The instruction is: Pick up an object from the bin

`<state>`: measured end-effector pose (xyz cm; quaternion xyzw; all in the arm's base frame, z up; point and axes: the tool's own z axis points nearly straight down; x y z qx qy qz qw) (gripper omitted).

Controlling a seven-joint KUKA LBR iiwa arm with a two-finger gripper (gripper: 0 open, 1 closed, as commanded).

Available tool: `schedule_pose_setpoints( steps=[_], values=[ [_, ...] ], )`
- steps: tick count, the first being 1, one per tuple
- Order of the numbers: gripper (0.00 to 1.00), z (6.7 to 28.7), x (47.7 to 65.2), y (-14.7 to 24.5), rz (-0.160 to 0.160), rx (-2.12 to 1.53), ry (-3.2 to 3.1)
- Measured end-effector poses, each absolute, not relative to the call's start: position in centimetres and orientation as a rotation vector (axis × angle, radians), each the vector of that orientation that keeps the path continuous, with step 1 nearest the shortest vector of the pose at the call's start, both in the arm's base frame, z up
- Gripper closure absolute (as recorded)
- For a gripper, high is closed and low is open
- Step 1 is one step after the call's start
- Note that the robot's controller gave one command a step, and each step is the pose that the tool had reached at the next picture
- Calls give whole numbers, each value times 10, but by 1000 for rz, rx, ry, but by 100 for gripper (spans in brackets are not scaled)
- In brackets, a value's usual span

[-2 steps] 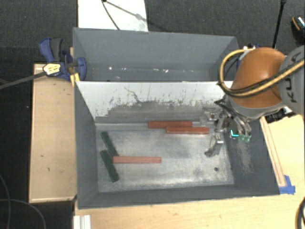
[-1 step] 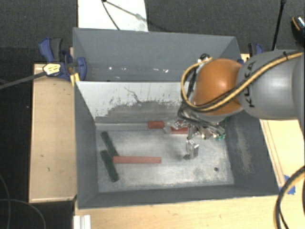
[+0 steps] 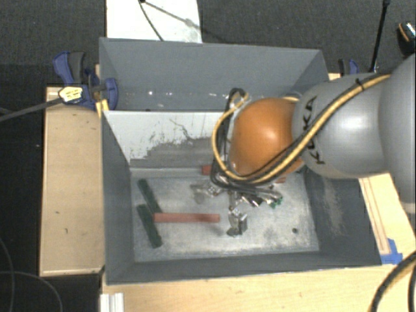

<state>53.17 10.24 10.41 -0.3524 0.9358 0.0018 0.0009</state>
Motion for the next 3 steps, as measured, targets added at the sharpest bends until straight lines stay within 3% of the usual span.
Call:
schedule_pose_setpoints(
  steps=[1,2,3],
  values=[
    [0,69,556,136,4,-1185,2905],
    [100,70,556,134,2,-1180,2907],
    [100,207,551,146,-2,-1309,2844]
  ],
)
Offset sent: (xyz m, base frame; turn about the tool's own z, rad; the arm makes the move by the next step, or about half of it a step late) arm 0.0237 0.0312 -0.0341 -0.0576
